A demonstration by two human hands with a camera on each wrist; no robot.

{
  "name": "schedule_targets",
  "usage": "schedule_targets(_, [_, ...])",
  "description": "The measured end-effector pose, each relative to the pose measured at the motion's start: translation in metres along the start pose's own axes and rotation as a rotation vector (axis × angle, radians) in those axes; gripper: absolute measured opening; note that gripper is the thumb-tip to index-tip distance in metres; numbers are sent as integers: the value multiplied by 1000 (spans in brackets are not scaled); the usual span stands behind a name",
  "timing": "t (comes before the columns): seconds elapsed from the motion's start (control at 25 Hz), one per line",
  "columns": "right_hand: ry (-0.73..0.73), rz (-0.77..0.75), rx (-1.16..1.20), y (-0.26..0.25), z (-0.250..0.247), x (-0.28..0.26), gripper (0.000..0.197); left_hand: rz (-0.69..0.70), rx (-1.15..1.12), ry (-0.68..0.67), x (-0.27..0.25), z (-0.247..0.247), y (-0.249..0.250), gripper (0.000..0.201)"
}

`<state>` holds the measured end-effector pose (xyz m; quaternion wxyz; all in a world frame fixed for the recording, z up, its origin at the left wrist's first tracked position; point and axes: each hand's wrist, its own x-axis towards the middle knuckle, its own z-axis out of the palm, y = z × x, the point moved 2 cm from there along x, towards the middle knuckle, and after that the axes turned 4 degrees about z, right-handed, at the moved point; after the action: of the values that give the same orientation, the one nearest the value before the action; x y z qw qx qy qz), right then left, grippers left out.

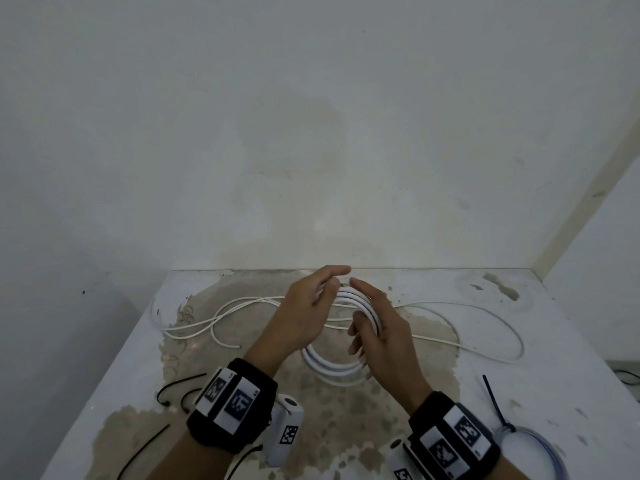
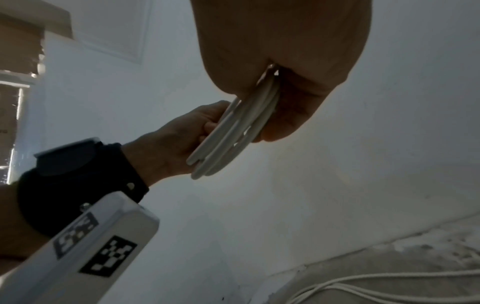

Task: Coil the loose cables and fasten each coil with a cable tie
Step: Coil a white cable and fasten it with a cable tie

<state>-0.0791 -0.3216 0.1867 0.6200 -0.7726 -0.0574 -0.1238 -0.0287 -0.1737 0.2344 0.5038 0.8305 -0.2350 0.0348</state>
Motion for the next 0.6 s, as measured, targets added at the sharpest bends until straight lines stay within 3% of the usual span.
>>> schedule_targets(0.12, [-5,-5,40,-4,0,4,46,-61,-235,19,2,-2,-2,33])
schedule_targets(0.28, [179,90,138,0,-2,14,38,-182,-300,112,0,3,-2,29])
schedule_targets(0.36, [176,118,162,0,-2,14,36,-203,-362,120,-4,10,-3,27])
schedule_targets(0.6, [68,123,178,-11,-1,9,42,-75,-264,259,-3,9,-15,18])
